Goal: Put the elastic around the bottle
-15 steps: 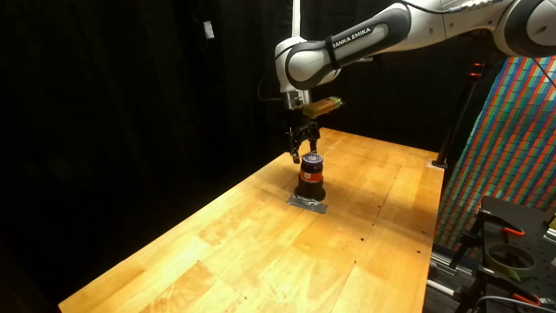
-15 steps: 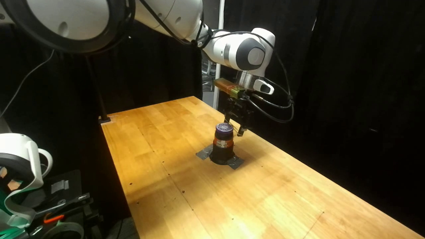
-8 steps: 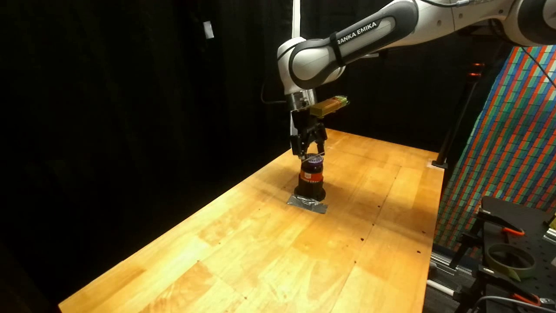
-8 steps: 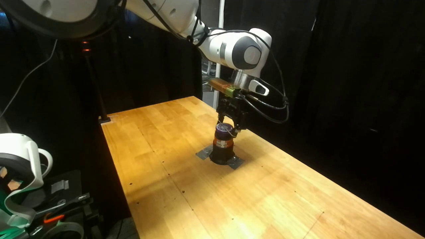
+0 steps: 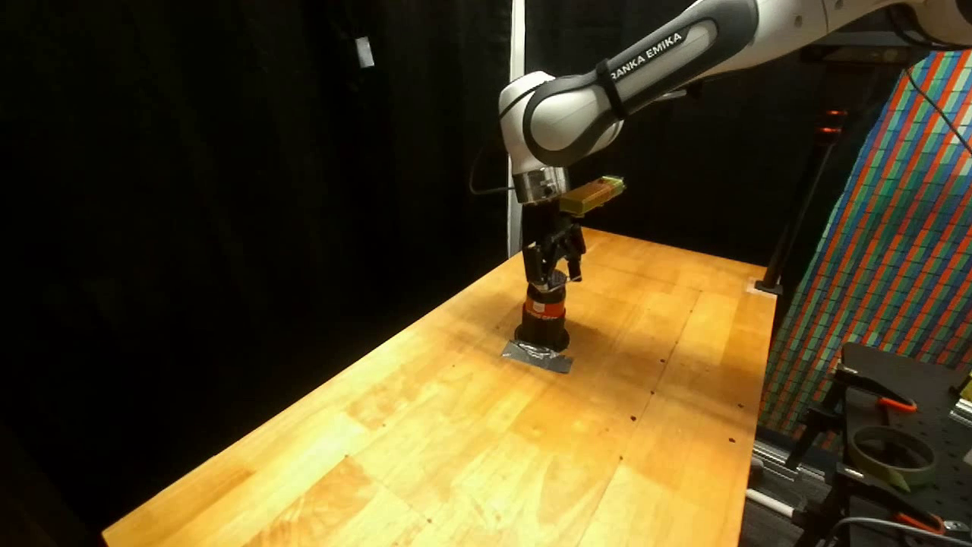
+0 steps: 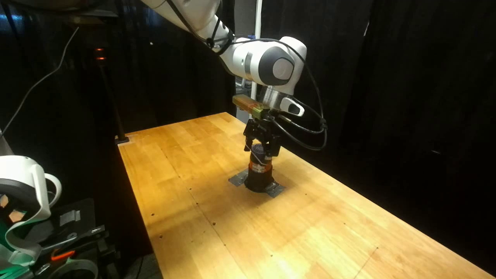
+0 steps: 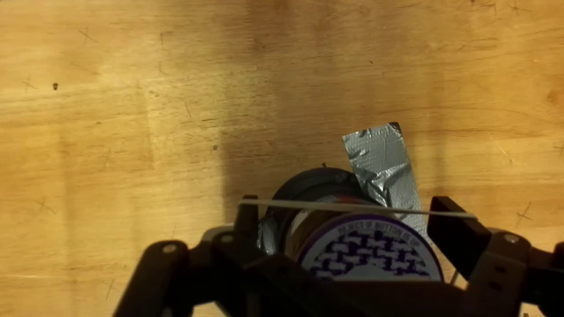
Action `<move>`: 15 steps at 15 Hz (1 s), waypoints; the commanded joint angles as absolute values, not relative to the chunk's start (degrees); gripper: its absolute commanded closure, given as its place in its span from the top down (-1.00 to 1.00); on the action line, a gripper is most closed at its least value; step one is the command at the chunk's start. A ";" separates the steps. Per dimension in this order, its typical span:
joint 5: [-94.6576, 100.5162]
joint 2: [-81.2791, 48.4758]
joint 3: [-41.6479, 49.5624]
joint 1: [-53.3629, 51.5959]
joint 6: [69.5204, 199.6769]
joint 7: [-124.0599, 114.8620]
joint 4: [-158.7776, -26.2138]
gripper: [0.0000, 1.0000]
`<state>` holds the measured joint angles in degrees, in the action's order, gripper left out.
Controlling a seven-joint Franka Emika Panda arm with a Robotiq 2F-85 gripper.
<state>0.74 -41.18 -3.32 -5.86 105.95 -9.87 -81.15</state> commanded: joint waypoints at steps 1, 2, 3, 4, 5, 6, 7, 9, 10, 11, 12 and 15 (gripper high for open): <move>0.19 -34.92 -2.99 -6.77 115.10 -10.38 -92.78 1.00; 0.45 -34.13 -2.87 -7.06 118.58 -10.74 -95.04 1.00; 0.57 -33.21 -2.77 -7.29 122.68 -11.12 -97.40 0.97; 0.79 -32.36 -2.62 -7.55 126.68 -11.52 -99.59 0.97; 0.92 -31.63 -2.49 -7.76 129.66 -11.82 -101.38 0.99; 0.99 -30.86 -2.35 -7.91 132.49 -12.07 -103.19 1.00; 1.21 -29.94 -2.11 -8.14 134.94 -12.48 -105.00 1.00; 1.43 -28.35 -1.77 -8.37 138.13 -12.91 -107.92 1.00; 1.80 -27.35 -1.34 -8.65 139.08 -13.66 -109.42 0.50; 1.91 -26.26 -1.07 -8.74 139.74 -14.24 -110.85 0.49; 1.88 -25.18 -0.87 -8.75 139.92 -14.80 -112.15 0.34; 1.32 -22.01 -1.04 -8.55 142.95 -15.62 -116.33 -0.14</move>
<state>1.18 -27.32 -1.74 -7.81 139.53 -13.74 -109.45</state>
